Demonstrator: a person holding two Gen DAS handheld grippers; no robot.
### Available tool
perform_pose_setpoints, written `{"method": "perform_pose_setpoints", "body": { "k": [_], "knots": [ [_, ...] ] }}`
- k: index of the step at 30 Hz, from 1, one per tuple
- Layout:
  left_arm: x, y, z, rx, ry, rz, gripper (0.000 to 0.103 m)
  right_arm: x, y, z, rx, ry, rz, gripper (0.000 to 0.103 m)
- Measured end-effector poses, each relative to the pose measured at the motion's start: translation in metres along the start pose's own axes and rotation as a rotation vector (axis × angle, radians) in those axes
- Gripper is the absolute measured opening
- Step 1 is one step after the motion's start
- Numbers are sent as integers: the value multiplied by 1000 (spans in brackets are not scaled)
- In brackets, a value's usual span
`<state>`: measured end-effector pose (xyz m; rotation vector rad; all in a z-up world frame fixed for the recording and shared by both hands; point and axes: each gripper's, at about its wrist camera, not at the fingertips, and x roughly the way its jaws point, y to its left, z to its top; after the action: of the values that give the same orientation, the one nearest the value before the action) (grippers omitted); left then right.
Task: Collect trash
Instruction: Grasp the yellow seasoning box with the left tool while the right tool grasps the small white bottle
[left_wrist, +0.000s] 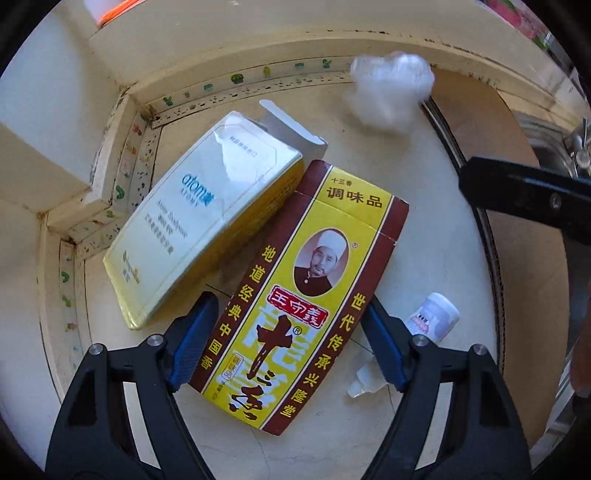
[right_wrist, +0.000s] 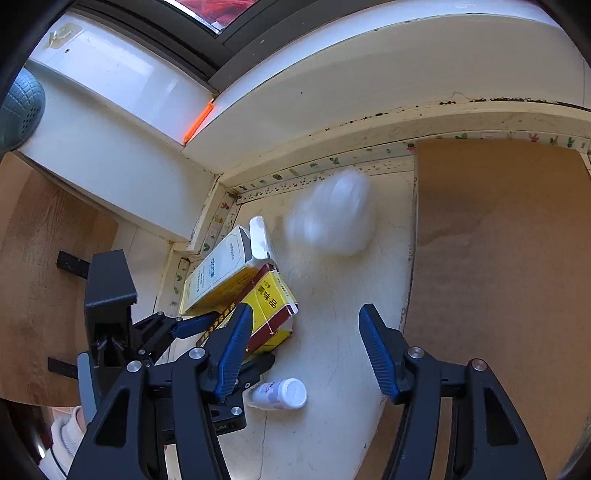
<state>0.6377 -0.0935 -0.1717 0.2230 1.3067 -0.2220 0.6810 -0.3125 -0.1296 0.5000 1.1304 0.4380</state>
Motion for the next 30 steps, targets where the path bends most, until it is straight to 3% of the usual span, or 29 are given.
{"method": "perform_pose_setpoints", "body": {
  "k": [8, 17, 26, 30],
  "knots": [
    [-14, 15, -20, -108, -21, -9, 60, 11, 5, -8, -28, 33, 36, 61],
    [-46, 37, -66, -272, -28, -40, 58, 12, 32, -45, -164, 102, 64, 61],
    [-78, 38, -112, -349, -73, -52, 58, 21, 56, -56, -291, 106, 63, 61],
    [-83, 36, -126, -364, -74, -51, 58, 38, 64, -59, -338, 169, 58, 58]
  ]
}}
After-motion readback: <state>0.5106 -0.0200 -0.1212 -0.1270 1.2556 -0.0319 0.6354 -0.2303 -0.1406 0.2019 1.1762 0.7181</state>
